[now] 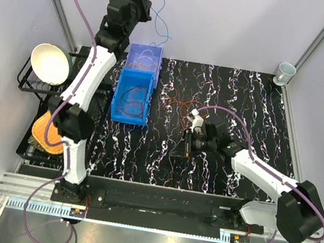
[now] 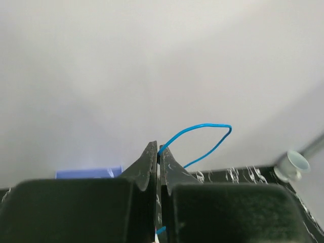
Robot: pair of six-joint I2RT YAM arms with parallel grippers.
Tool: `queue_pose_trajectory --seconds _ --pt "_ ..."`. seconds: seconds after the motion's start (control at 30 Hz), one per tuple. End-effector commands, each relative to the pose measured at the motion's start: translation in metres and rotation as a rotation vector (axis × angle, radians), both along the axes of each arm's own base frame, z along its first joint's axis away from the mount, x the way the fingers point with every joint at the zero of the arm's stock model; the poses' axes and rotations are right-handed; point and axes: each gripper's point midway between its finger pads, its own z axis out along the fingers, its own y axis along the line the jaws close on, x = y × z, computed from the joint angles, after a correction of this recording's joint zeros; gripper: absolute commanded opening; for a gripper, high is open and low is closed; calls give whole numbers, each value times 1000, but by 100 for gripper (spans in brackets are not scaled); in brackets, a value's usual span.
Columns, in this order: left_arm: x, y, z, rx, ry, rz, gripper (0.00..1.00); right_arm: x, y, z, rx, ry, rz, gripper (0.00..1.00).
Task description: Untangle the cables
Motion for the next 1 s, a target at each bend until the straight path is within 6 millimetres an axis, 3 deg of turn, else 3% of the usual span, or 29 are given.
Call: queue_pose_trajectory --seconds 0.0,0.13,0.2,0.23,0.33,0.43,0.53,0.7,0.73,0.77,0.8,0.87,0.97 --pt "49 28 -11 -61 -43 59 0 6 9 8 47 -11 26 15" --pt "100 46 -92 -58 34 131 0 5 11 1 40 15 35 15" --pt "113 54 -123 -61 78 155 0 6 12 -4 32 23 34 15" --pt "122 56 -150 -58 121 159 0 5 11 -7 27 29 34 15" --pt "132 58 -194 -57 190 159 0 8 12 -13 12 36 28 15" --pt "137 59 -220 -46 229 165 0 11 13 -18 0 46 29 14" --pt "138 59 -233 -34 246 167 0 14 16 -21 -3 56 35 14" --pt "138 68 -239 -30 256 198 3 20 20 -24 -10 67 32 13" --pt "138 69 -241 -28 262 203 15 20 21 -24 -11 69 32 13" --pt "139 68 -240 -30 264 197 56 21 21 -26 -15 75 28 13" --pt "139 66 -238 -29 261 190 74 22 22 -24 -12 72 27 13" --pt "136 63 -231 -29 271 172 99 24 22 -25 -16 76 20 13" --pt "128 61 -222 -50 270 163 99 28 23 -23 -22 72 4 16"
